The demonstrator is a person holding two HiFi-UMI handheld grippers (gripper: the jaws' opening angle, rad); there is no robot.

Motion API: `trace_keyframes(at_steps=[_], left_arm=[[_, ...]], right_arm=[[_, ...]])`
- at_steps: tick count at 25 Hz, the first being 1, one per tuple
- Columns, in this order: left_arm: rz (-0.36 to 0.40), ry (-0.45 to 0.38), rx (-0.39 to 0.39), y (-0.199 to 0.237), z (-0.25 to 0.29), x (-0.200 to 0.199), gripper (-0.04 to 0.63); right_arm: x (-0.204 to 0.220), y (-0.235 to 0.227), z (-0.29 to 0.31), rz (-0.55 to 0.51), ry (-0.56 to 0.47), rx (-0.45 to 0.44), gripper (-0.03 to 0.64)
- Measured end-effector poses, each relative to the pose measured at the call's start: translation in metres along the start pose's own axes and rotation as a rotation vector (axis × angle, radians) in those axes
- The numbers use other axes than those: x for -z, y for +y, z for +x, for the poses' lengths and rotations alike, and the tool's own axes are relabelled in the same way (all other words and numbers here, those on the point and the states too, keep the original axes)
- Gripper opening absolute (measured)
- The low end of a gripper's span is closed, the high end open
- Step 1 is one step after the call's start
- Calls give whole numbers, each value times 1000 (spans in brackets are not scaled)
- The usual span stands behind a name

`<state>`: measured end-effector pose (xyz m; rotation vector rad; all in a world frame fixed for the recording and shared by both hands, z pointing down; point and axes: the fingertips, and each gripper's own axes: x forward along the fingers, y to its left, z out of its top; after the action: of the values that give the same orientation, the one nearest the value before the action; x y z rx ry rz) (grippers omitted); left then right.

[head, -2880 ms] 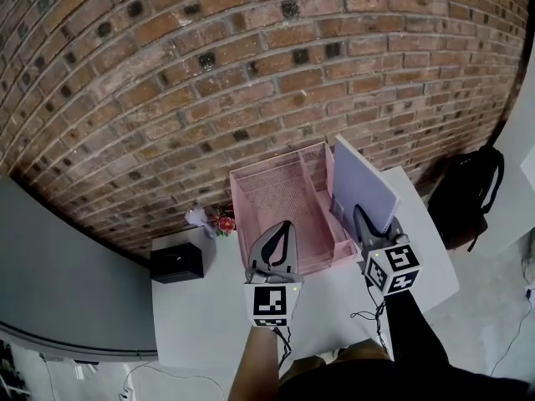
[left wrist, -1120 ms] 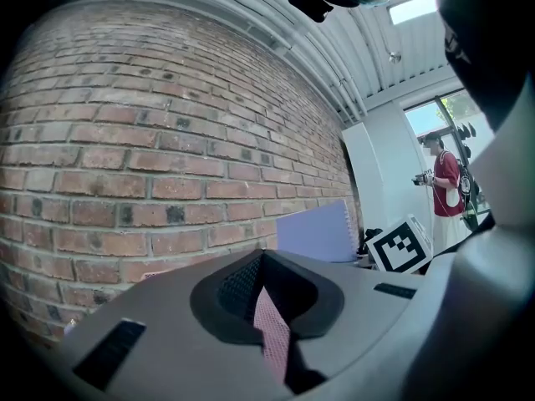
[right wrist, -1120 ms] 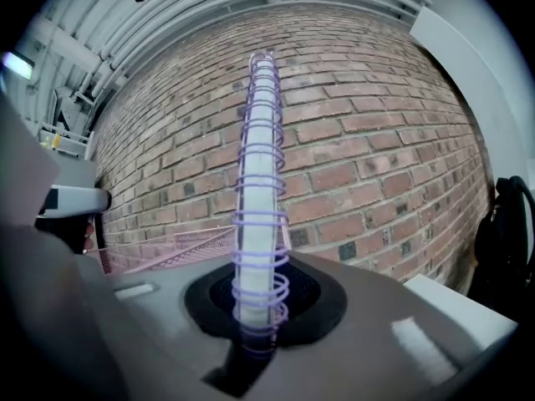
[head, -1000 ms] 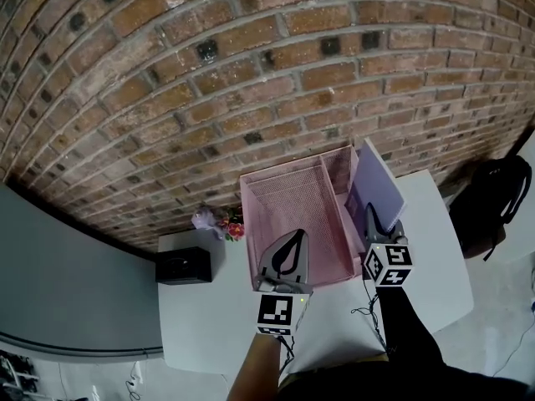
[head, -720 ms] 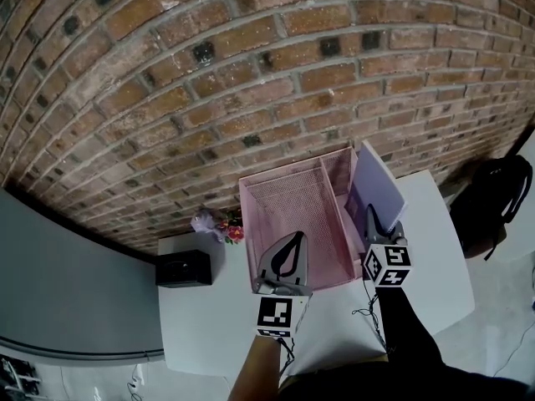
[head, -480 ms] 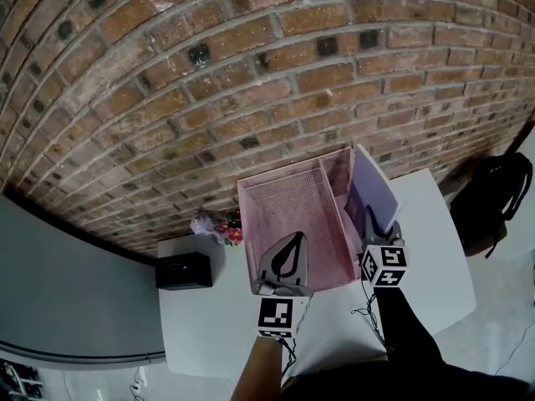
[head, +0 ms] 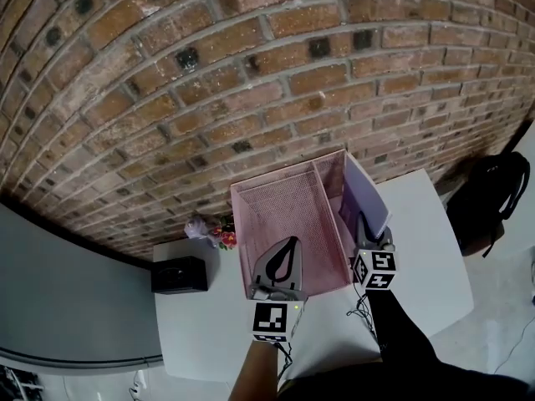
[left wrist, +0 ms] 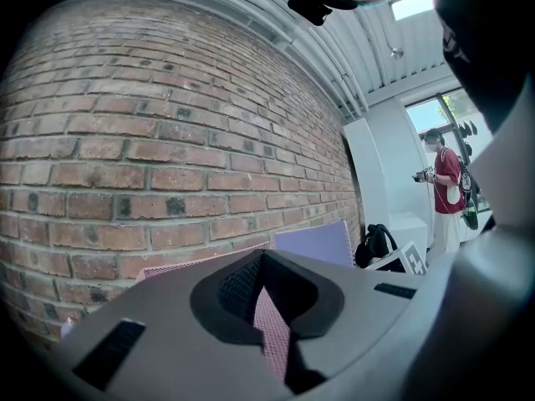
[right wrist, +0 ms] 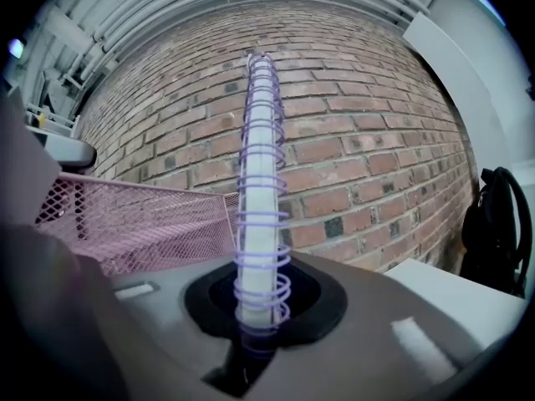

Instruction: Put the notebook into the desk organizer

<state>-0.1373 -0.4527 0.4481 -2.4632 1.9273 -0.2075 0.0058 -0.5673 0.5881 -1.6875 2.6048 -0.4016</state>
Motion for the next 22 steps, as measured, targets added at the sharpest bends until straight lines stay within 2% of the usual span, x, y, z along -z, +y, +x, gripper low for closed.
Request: trace_keyframes(at_steps=[12,15,22], left_arm=[[14,7,-13,5,1,2,8],[17,7,-10,3,2,1,8],[27,6,-1,-1,2,0,8]], right_arm=[[6,3,1,-129,-39,9,32],[3,2,1,-120,-34,24,61],[2,1,-4,-131,-20,8,63]])
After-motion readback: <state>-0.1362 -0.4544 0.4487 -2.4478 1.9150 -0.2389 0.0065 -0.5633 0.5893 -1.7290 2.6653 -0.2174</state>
